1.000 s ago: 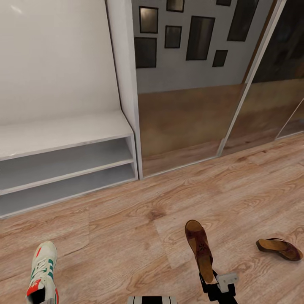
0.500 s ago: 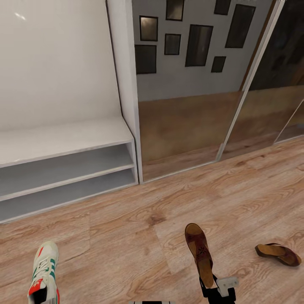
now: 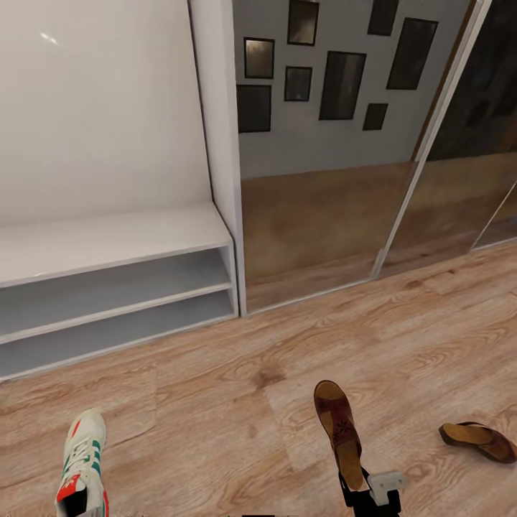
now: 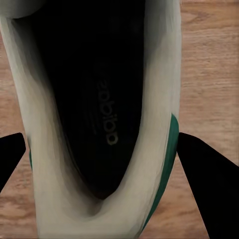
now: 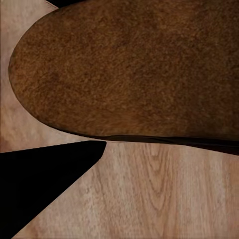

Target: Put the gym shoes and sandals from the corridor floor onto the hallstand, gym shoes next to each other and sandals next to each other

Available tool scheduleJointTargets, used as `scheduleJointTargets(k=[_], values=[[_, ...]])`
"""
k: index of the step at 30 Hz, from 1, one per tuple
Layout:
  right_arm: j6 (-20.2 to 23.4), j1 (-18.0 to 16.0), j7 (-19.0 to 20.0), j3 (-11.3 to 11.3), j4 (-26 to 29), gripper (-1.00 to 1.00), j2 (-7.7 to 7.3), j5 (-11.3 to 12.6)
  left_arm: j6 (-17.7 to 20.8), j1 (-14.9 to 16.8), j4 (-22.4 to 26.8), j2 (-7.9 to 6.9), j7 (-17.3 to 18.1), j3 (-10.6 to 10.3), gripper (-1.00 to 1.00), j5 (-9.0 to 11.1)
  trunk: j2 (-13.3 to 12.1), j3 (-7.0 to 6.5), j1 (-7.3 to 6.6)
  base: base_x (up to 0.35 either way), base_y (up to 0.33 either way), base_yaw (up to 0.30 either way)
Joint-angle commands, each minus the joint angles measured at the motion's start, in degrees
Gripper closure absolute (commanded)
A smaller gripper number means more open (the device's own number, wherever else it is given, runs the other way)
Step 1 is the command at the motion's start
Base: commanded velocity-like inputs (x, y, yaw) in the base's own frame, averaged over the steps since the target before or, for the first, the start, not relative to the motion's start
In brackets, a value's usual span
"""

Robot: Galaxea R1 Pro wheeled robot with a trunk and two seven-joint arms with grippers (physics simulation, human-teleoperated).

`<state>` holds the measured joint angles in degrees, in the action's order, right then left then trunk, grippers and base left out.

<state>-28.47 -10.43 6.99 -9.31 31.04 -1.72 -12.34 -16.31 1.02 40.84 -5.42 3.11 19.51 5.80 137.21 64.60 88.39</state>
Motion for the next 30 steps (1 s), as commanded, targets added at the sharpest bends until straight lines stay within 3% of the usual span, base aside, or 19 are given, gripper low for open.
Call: scheduleJointTargets(k=[1, 14, 25, 30], values=[[-0.2, 0.0, 0.5, -0.5, 0.0, 1.00, 0.07, -0.2, -0.1, 0.0, -0.1, 0.02, 0.3, 0.0, 1.00, 0.6, 0.0, -0.02, -0.01, 0.000, 0.000, 0.198], [-0.2, 0.0, 0.5, -0.5, 0.0, 1.00, 0.05, -0.2, -0.2, 0.0, 0.9, 0.06, 0.6, 0.1, 1.00, 0.5, 0.0, -0.77, -0.01, 0.000, 0.000, 0.222], [-0.2, 0.0, 0.5, -0.5, -1.4, 1.00, 0.12, -0.2, -0.2, 0.0, 0.8, 0.06, 0.9, 0.1, 1.00, 0.6, 4.4, 0.59, 2.41, 0.000, 0.000, 0.226], [-0.2, 0.0, 0.5, -0.5, -1.6, 1.00, 0.12, -0.2, -0.2, 0.0, 0.8, 0.06, 0.9, 0.1, 1.00, 0.6, 4.4, 0.31, 2.41, 0.000, 0.000, 0.226]])
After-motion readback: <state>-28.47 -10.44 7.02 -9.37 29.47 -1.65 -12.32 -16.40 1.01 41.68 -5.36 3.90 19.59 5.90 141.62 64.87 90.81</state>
